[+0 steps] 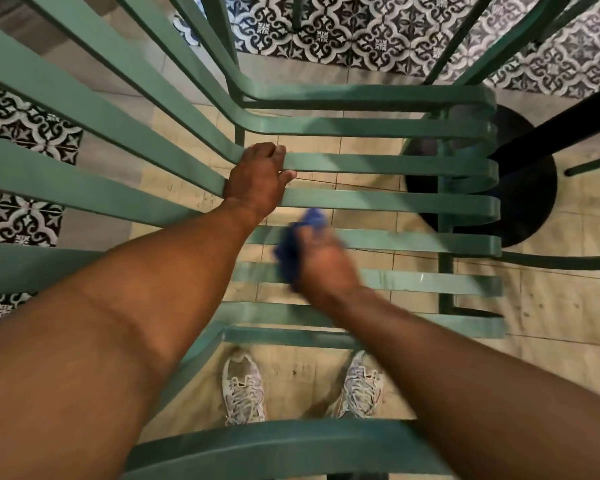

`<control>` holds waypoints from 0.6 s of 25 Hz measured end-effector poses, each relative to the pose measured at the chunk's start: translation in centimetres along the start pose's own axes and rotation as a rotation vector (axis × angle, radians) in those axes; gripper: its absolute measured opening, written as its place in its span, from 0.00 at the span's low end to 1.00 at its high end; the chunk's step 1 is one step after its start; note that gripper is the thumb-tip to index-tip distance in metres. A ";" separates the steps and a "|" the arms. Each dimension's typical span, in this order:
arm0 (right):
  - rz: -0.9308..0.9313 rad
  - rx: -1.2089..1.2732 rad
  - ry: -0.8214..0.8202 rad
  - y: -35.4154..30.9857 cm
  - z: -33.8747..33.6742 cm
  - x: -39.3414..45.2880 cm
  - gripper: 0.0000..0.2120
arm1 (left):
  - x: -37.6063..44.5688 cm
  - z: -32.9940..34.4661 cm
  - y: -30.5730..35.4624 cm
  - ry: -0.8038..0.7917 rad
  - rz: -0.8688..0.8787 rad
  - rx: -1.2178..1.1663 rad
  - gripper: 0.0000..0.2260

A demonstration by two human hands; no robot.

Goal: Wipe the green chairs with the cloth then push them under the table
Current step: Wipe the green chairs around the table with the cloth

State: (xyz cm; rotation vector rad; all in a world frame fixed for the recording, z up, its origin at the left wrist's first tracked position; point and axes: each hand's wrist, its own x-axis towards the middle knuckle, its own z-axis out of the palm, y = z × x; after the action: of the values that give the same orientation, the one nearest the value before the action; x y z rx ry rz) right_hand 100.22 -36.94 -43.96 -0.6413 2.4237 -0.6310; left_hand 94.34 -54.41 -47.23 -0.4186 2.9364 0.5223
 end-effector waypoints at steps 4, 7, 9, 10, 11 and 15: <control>-0.075 0.006 -0.131 -7.4 2.8 0.9 0.27 | 0.4 -0.1 -0.3 -0.006 -0.023 -0.022 0.22; 0.042 -0.181 -0.185 2.0 -3.5 -4.4 0.19 | 0.2 -0.4 0.2 -0.005 -0.045 -0.056 0.23; 0.305 -0.301 -0.195 10.0 -9.5 -8.0 0.14 | 0.3 -0.6 0.3 -0.004 -0.041 -0.063 0.22; 0.447 -0.365 -0.191 12.3 -12.2 -9.4 0.13 | 0.2 -0.6 0.3 -0.005 -0.028 -0.051 0.22; 0.525 -0.409 -0.184 13.0 -13.9 -10.1 0.11 | 0.1 -0.6 0.3 -0.005 -0.016 -0.036 0.22; 0.228 -0.317 -0.263 7.7 -6.7 -8.1 0.10 | -0.3 -0.8 0.6 0.013 -0.008 -0.003 0.20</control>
State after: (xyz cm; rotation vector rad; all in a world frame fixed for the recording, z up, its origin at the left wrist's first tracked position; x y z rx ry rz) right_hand 99.76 -24.50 -40.15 -0.5220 2.3176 -0.0626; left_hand 94.42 -54.05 -46.24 -0.4348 2.9456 0.5254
